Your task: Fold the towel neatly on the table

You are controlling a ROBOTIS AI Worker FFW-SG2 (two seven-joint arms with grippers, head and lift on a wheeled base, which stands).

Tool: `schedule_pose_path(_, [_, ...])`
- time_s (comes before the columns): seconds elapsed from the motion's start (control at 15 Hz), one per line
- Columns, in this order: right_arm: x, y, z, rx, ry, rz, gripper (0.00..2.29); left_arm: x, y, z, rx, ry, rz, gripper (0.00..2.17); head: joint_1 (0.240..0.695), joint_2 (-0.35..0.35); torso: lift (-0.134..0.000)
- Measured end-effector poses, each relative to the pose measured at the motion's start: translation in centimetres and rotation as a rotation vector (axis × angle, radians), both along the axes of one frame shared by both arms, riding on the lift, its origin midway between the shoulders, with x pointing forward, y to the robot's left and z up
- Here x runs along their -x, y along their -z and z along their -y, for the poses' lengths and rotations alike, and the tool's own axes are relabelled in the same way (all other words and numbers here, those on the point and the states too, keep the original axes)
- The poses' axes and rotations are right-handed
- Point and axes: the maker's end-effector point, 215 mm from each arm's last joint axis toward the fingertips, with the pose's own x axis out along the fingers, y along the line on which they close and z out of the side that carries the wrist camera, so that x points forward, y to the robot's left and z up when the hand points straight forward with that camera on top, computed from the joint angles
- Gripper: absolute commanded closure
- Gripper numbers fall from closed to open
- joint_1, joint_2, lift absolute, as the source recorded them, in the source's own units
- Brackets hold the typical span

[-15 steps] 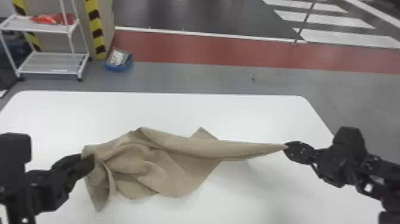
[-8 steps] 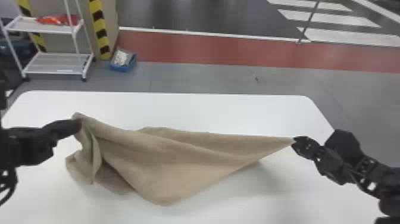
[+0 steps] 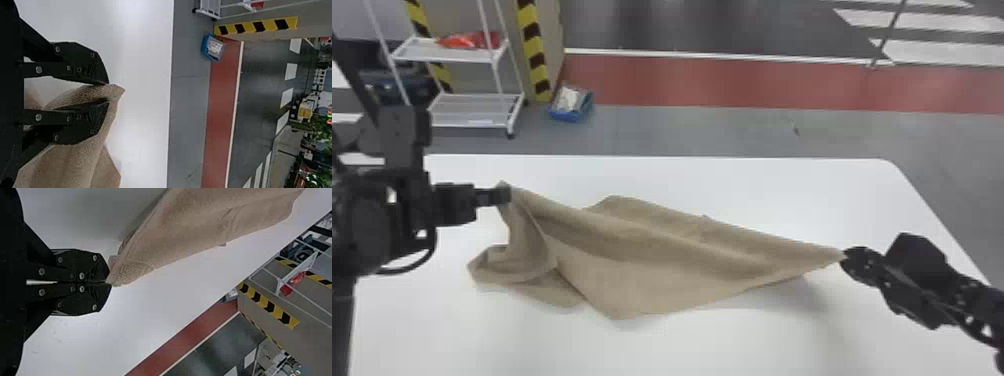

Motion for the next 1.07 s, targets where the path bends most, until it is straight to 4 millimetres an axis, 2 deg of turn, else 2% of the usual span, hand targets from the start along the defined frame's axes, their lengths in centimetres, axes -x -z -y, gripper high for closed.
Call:
schedule_pose_path(0.13, [-0.3,-0.2,0.6,0.000,0.021,-0.001,1.36,1.6,0.5,-1.8,0.011,-0.033,0.000,0.03,0.695,-0.050,-0.124])
schedule_pose_path(0.27, [-0.6,-0.4,1.1,0.000,0.042,-0.002,1.36,3.7,-0.2,-3.9,0.010,-0.066,0.023,0.03,0.695,-0.032,-0.124])
schedule_pose_path(0.33, [-0.7,-0.5,1.2,-0.003,0.048,-0.002,1.36,5.0,-0.4,-4.4,0.015,-0.068,0.023,0.03,0.695,-0.026,-0.124])
schedule_pose_path(0.47, [-0.7,-0.5,1.3,-0.008,0.052,-0.005,1.36,8.2,0.1,-4.0,0.028,-0.052,0.007,0.09,0.695,-0.029,-0.124])
schedule_pose_path(0.6, [-0.8,-0.5,1.5,-0.009,0.055,-0.005,1.36,10.5,0.9,-1.4,0.018,-0.012,-0.010,0.14,0.695,-0.055,-0.124])
schedule_pose_path(0.73, [-0.7,-0.4,1.4,-0.010,0.057,-0.008,1.36,11.5,1.8,2.3,-0.024,0.033,-0.028,0.17,0.695,-0.093,-0.124])
schedule_pose_path(0.87, [-0.4,0.0,1.3,-0.011,0.058,-0.016,1.36,11.4,2.3,6.2,-0.060,0.091,-0.033,0.21,0.695,-0.153,-0.124])
schedule_pose_path(1.07, [0.3,0.5,1.1,-0.010,0.054,-0.031,1.36,10.4,2.6,10.3,-0.114,0.146,-0.031,0.21,0.695,-0.194,-0.124])
